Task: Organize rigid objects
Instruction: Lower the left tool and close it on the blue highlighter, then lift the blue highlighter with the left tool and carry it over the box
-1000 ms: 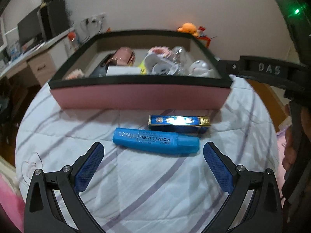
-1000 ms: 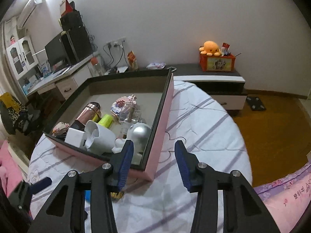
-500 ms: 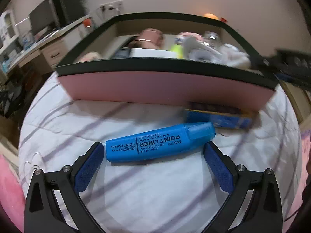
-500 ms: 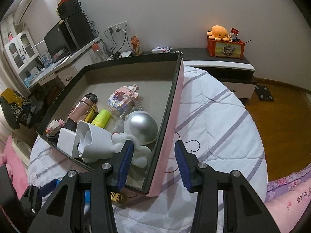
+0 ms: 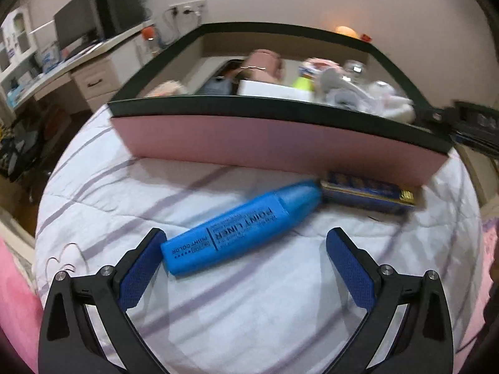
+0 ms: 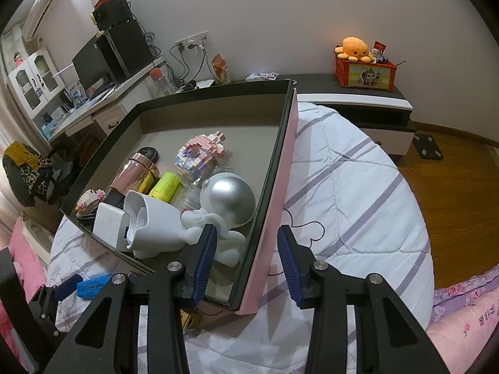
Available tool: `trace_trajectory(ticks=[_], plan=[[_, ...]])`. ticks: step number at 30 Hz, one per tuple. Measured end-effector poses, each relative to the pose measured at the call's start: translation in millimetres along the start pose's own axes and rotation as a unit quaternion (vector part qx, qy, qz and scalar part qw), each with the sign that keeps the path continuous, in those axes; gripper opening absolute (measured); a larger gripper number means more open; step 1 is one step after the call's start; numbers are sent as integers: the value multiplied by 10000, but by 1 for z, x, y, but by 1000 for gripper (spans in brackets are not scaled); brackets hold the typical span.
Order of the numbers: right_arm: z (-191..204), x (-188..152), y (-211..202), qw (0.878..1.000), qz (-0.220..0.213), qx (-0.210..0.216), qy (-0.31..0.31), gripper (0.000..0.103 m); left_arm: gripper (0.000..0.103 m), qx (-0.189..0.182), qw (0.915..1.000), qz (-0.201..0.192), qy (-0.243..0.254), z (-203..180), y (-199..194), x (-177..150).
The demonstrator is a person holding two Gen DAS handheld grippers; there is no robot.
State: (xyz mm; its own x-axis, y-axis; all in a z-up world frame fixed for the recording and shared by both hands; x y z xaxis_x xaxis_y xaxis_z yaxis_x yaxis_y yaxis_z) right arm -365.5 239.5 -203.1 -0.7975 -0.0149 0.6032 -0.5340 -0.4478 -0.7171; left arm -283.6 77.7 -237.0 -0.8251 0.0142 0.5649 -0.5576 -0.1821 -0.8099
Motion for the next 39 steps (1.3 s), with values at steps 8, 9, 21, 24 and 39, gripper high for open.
trace_trajectory(ticks=[8, 9, 21, 24, 39], plan=[[-1, 2, 1, 10000, 50, 33, -1, 42, 103, -396, 9979, -40, 507, -30, -19, -1], [-2, 3, 0, 10000, 58, 36, -3, 42, 103, -399, 9976, -114, 546, -29, -19, 0], [0, 5, 0, 9999, 120, 50, -32, 42, 103, -350, 9974, -158, 612, -23, 8, 11], [0, 6, -1, 9999, 131, 57, -39, 42, 74, -620, 9957, -334, 603, -22, 6, 10], [5, 5, 0, 9999, 162, -33, -46, 42, 27, -1145, 9844, -292, 1302, -14, -20, -7]])
Point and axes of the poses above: each gripper's, at about its wrist camera, not at the fingertips, and y roughly the way its jaws point, z to its left, x to its top, the point moved 1 cm from there along y, roughly the way its jaws point, and after that the axes turned 10 degrees about x, right-handed, at the moved point
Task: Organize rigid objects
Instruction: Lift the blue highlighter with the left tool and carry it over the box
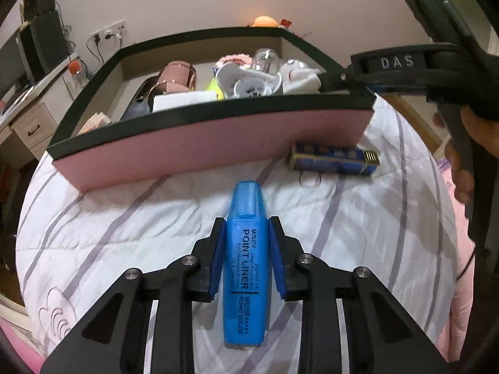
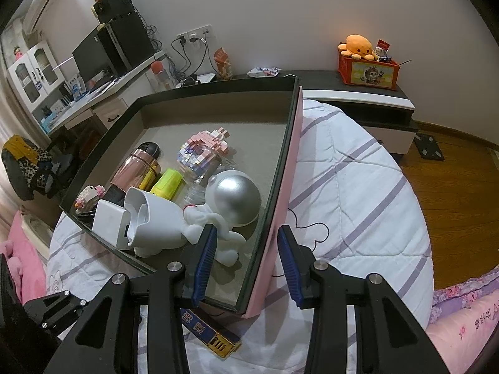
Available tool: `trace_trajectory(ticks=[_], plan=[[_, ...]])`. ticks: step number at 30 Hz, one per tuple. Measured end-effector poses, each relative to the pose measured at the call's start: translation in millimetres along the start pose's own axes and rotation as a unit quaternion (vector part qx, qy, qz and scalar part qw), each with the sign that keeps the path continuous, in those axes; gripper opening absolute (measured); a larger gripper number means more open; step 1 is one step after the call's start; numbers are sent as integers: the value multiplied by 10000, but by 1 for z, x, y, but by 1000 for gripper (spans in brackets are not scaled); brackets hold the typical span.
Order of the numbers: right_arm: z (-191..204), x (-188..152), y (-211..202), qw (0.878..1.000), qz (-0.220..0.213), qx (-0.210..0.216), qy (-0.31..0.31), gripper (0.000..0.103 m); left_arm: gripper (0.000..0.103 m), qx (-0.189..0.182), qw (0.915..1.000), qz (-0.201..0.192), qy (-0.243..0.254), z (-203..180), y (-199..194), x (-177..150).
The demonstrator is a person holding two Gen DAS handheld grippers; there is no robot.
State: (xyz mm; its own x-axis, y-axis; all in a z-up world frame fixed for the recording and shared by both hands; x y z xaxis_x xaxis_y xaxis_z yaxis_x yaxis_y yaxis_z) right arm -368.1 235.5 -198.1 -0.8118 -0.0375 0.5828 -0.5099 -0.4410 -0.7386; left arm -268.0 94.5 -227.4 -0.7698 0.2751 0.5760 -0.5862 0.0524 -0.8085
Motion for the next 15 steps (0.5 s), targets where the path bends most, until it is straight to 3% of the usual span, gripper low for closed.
trace_trajectory(ticks=[15], plan=[[2, 0, -1, 9999, 42, -94, 29, 42, 28, -10, 10000, -2, 84, 6, 0, -5]])
Point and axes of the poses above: each gripper's, at about its wrist camera, not at the fingertips, and y roughly the way its jaws point, z to its left, x to its top, the point moved 1 cm from there along y, roughly the way its jaws point, and after that the axes turned 10 degrees about x, right-handed, at the moved point
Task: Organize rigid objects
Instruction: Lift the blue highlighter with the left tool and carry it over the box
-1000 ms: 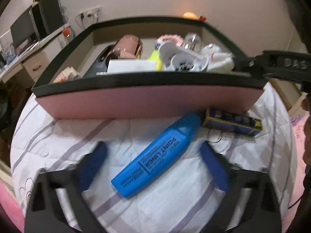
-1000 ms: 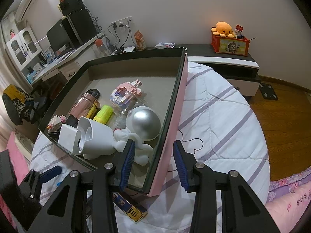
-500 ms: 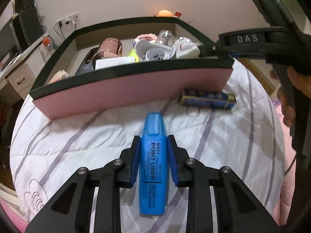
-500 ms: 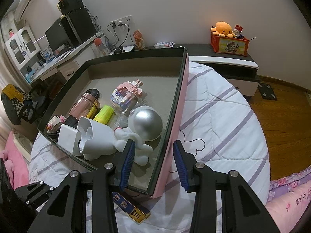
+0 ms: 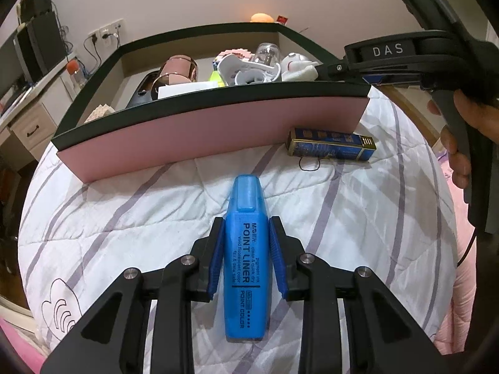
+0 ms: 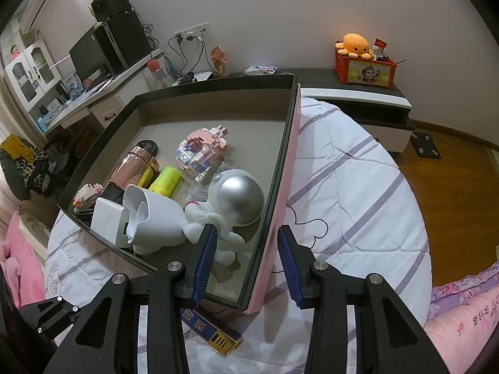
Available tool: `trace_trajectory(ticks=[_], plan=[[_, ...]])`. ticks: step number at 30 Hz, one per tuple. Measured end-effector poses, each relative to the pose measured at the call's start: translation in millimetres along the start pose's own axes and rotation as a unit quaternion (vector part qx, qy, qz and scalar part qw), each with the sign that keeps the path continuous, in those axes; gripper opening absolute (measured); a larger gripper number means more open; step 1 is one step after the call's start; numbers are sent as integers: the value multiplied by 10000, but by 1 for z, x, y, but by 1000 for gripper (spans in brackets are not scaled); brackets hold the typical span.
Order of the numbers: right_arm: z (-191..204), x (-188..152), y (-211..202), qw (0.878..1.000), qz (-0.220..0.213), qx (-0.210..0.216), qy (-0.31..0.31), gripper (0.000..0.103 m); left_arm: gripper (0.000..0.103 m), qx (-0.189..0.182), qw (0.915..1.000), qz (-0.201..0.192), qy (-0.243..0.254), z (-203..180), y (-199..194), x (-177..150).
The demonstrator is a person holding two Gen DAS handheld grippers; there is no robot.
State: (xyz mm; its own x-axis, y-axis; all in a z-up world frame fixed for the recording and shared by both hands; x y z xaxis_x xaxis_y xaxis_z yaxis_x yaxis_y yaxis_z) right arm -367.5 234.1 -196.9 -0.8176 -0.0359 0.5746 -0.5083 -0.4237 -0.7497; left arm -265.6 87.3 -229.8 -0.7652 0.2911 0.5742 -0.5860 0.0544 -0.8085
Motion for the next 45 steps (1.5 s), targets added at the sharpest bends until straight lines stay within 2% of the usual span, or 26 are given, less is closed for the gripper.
trace_trajectory(ticks=[3, 6, 19, 30, 34, 38, 45], plan=[[0, 0, 0, 10000, 3, -15, -15, 42, 27, 44, 9999, -72, 112, -2, -1, 0], [0, 0, 1, 10000, 6, -16, -15, 42, 27, -21, 10000, -58, 58, 2, -2, 2], [3, -1, 2, 9999, -12, -155, -73, 39, 27, 172, 9990, -411, -80, 31, -24, 26], [6, -1, 1, 9997, 5, -223, -96, 39, 27, 453, 9934, -961, -430, 76, -50, 73], [7, -2, 1, 9997, 7, -233, -109, 39, 27, 407, 9932, -1019, -382, 86, -43, 96], [8, -2, 1, 9997, 8, -228, -109, 39, 27, 463, 9945, -908, -250, 88, -24, 116], [7, -2, 1, 9997, -4, -202, -124, 39, 27, 258, 9963, -761, -290, 96, 4, 138]])
Point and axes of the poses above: each gripper's, at about its wrist camera, not at the fingertips, and y roughly the way its jaws point, z to its left, x to its top, the point moved 1 cm from there along y, roughly the way its jaws point, and after that the axes turned 10 degrees about x, right-handed, at the moved point
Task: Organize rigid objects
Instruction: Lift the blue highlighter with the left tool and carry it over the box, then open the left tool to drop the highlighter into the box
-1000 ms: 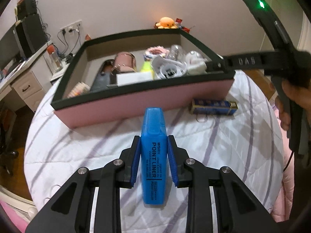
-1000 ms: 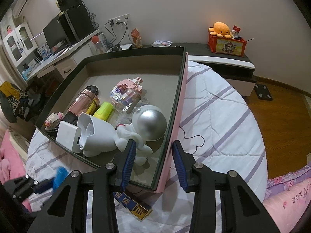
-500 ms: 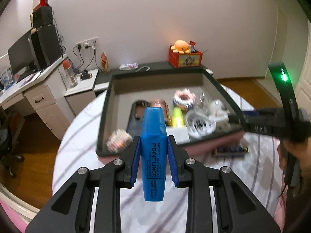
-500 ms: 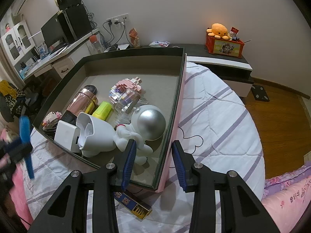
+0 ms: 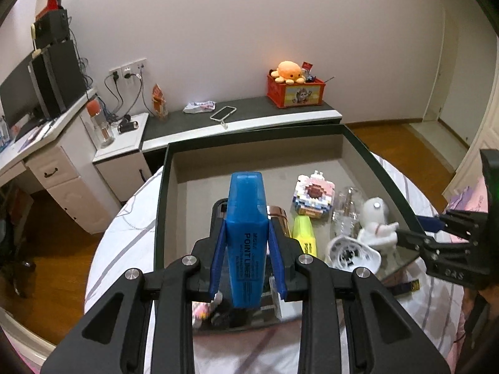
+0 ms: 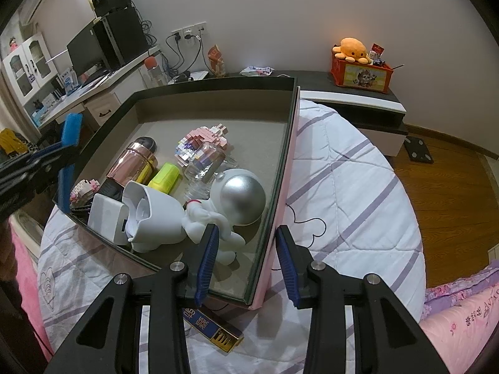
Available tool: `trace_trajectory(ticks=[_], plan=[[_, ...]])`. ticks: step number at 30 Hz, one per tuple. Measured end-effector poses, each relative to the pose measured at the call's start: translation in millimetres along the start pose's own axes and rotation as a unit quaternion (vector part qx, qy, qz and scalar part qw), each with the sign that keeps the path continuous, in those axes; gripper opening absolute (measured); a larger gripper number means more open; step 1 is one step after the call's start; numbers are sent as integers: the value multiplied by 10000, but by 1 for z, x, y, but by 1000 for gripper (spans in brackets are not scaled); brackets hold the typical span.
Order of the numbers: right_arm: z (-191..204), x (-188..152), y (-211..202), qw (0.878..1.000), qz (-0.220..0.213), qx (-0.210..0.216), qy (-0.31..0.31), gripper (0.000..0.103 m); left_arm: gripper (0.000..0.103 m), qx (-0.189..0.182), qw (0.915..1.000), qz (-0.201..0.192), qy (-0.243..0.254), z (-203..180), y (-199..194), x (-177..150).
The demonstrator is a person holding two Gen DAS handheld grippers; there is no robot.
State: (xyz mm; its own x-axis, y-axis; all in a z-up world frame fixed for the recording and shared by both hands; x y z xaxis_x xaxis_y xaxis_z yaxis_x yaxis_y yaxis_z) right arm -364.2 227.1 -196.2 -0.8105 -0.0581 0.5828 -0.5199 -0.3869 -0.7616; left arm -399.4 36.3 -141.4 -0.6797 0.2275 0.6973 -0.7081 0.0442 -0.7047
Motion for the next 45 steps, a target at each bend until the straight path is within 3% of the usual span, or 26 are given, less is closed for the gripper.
trace_trajectory(ticks=[8, 17, 20, 24, 30, 39, 41, 43, 45], plan=[[-1, 0, 0, 10000, -11, 35, -16, 39, 27, -12, 9999, 139, -70, -5, 37, 22], [-3, 1, 0, 10000, 3, 55, -55, 39, 27, 848, 9960, 271, -81, 4, 76, 24], [-3, 1, 0, 10000, 0, 61, -60, 39, 27, 802, 9953, 527, -122, 4, 89, 18], [-3, 1, 1, 10000, -11, 54, -56, 40, 27, 485, 9980, 405, -74, -7, 80, 21], [-3, 2, 2, 10000, -12, 53, -50, 40, 28, 886, 9955, 333, 26, -9, 80, 21], [-1, 2, 3, 10000, -15, -1, -62, 40, 29, 852, 9959, 274, 124, -9, 58, 17], [-2, 3, 3, 10000, -11, -3, -50, 40, 40, 854, 9958, 299, 129, -9, 53, 15], [-2, 2, 3, 10000, -11, -1, -46, 40, 73, 926, 9952, 284, 141, -10, 46, 13], [-2, 2, 3, 10000, -8, -10, -50, 40, 81, 998, 9947, 183, 137, -11, 37, 10]])
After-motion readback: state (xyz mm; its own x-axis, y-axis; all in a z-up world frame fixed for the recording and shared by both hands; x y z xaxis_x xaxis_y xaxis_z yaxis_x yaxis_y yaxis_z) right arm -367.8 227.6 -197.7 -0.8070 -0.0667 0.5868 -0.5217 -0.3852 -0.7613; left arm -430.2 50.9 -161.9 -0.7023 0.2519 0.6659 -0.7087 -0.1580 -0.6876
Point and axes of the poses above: each gripper's, at about its wrist camera, not at the fingertips, and y roughly the way its jaws point, z to its left, x to its top, the point moved 1 cm from there along y, roughly the way its jaws point, and after that the axes turned 10 degrees about x, right-handed, at the moved point
